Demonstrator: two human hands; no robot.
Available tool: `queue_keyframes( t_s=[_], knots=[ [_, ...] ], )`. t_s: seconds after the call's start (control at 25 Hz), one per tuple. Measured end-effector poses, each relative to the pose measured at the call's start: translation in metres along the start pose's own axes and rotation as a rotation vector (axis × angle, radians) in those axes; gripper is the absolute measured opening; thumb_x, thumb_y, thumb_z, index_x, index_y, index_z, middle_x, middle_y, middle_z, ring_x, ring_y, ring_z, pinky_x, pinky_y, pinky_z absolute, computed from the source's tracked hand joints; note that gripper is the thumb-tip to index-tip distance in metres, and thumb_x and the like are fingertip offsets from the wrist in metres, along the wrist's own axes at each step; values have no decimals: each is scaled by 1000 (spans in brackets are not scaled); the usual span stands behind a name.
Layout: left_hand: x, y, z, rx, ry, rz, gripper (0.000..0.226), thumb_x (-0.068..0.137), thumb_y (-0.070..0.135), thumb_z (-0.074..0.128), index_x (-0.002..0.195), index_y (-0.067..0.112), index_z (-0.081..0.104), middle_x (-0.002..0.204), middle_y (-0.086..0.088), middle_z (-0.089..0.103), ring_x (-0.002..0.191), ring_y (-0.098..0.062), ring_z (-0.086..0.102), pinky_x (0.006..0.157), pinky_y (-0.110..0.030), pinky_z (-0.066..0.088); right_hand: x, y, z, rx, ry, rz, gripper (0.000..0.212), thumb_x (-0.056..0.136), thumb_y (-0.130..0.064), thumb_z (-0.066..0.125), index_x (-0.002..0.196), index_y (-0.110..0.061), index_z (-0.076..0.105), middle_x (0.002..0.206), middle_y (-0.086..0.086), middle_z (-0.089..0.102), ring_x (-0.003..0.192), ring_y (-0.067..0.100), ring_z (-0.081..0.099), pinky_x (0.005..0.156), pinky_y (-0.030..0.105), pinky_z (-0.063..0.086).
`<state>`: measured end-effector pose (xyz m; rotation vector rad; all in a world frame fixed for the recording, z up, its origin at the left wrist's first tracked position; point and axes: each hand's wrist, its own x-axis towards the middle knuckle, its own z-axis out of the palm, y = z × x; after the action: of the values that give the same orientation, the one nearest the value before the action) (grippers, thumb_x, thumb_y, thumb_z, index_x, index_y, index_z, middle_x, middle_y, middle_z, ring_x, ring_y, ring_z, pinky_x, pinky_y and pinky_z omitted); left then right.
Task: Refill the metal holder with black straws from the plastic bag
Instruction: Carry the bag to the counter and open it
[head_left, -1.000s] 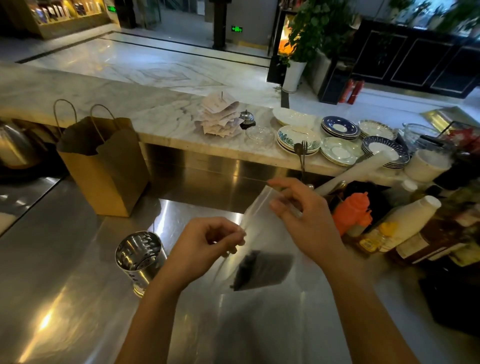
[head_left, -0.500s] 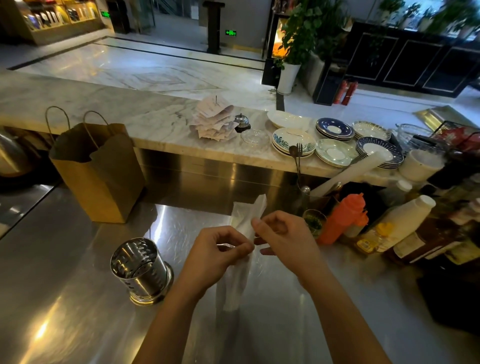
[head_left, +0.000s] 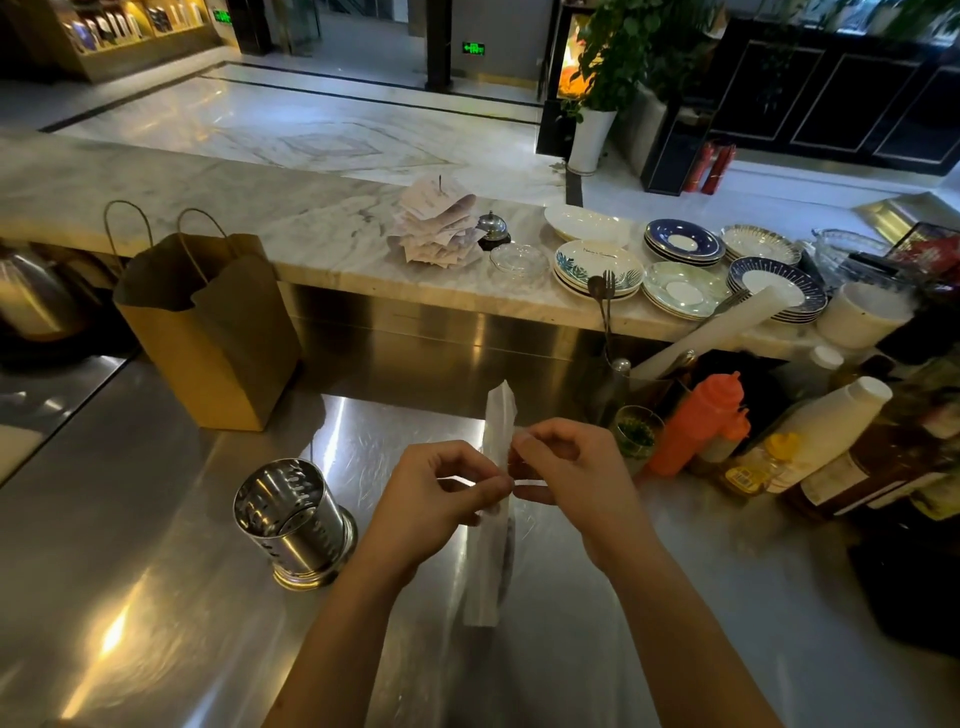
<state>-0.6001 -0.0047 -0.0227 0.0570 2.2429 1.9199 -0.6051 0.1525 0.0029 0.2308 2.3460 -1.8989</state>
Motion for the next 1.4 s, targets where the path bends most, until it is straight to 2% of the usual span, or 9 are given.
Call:
queue_keyframes(
  t_s=[0.16,0.4,0.76,0.92,1.12,1.28,1.4],
  knots=[
    [0,-1,3,-94,-9,-13,6,80,12,76,77,18,75,80,-5,75,80,-23,73,66,-24,55,-1,-1,1,116,-9,57,15,87,-15,68,102,-11,67,97,8,71,85,18,72,71,29,61],
    [-2,-2,6,-214,-60,-53,7,82,6,72,85,12,76,83,-9,76,80,-22,74,67,-24,56,-3,3,-3,162,-45,12,14,90,-6,62,102,-5,68,97,12,72,86,20,73,69,29,61],
    [-1,-6,1,-334,-103,-80,22,77,18,69,97,9,75,89,-8,76,82,-18,72,67,-23,55,-7,8,-6,377,-41,73,19,91,-4,59,108,-1,66,99,14,73,90,23,73,79,39,60],
    [-3,-3,8,-311,-12,-28,16,84,8,68,100,10,70,89,-7,76,84,-20,73,69,-23,56,-7,7,-5,363,-24,57,16,89,-5,62,104,-5,68,97,9,74,89,19,73,76,34,61],
    [-1,5,19,-316,141,-2,19,84,10,69,97,15,56,80,-1,78,78,-15,75,66,-17,55,-8,7,-4,246,0,46,19,81,-14,73,100,-18,69,98,2,74,93,18,72,83,36,59],
    [-2,6,23,-319,130,4,18,84,9,69,94,11,54,81,-1,78,78,-16,75,65,-16,55,-10,8,-8,263,14,38,19,84,-9,70,101,-16,69,100,7,73,93,19,72,82,36,60],
    [-3,4,25,-323,117,21,16,87,9,66,95,10,53,84,-4,77,80,-16,74,66,-18,55,-11,8,-9,303,12,23,19,85,-3,66,103,-10,69,97,10,73,90,18,73,79,30,59]
  ],
)
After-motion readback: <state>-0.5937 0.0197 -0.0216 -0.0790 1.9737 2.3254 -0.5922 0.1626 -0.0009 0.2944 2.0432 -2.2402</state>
